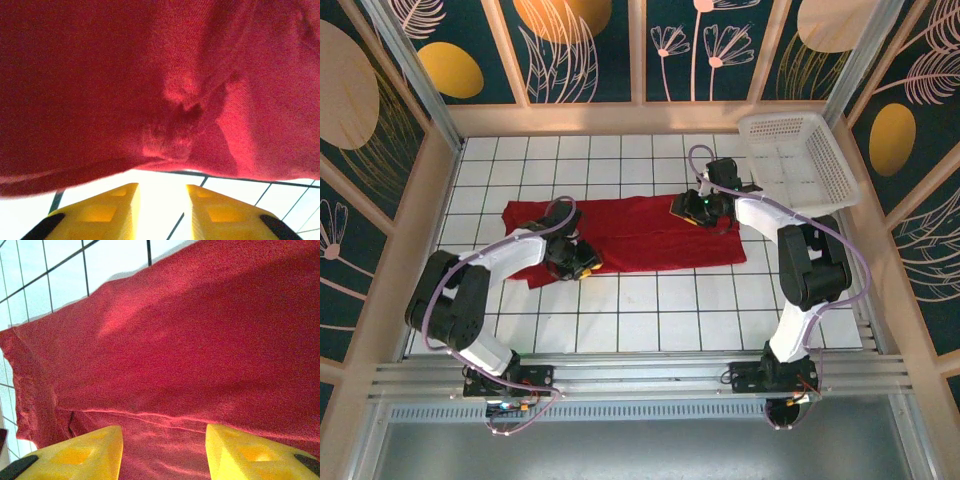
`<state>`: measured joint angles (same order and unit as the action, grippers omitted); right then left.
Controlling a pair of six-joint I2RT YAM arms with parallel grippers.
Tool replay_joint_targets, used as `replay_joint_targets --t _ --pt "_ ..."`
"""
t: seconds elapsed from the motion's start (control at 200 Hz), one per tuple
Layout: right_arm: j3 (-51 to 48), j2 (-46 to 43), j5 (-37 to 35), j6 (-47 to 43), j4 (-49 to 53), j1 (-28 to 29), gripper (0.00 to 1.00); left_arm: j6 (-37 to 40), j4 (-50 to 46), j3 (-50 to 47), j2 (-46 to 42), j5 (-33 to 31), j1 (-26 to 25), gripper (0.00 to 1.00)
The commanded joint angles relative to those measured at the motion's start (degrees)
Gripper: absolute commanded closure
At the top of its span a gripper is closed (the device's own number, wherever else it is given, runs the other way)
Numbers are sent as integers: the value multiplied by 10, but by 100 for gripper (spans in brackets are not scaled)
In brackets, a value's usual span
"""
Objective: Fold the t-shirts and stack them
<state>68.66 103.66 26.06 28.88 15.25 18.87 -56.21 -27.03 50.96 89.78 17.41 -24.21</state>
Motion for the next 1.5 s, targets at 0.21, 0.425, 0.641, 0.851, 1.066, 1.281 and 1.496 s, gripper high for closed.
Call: replay_joint_targets --t 0.21,0.425,0.641,0.851,1.066,1.281,1.496 --pt "-11 -2 21 1 -18 11 52 77 -52 20 -49 -141 217 73" --pt "-6 -7 43 -13 -10 17 52 189 7 40 28 -103 312 59" --pt "-12 -9 49 -13 -12 21 51 207 44 21 50 -75 313 62" --pt "-6 -1 47 -8 -16 23 51 195 71 -9 32 -45 313 65" --pt "5 11 46 -5 -15 27 51 198 64 -13 23 -32 313 75" --pt "9 15 42 -4 -14 29 52 196 44 5 6 -44 313 95" --pt "7 13 37 -4 -13 28 52 194 10 41 -6 -54 313 100"
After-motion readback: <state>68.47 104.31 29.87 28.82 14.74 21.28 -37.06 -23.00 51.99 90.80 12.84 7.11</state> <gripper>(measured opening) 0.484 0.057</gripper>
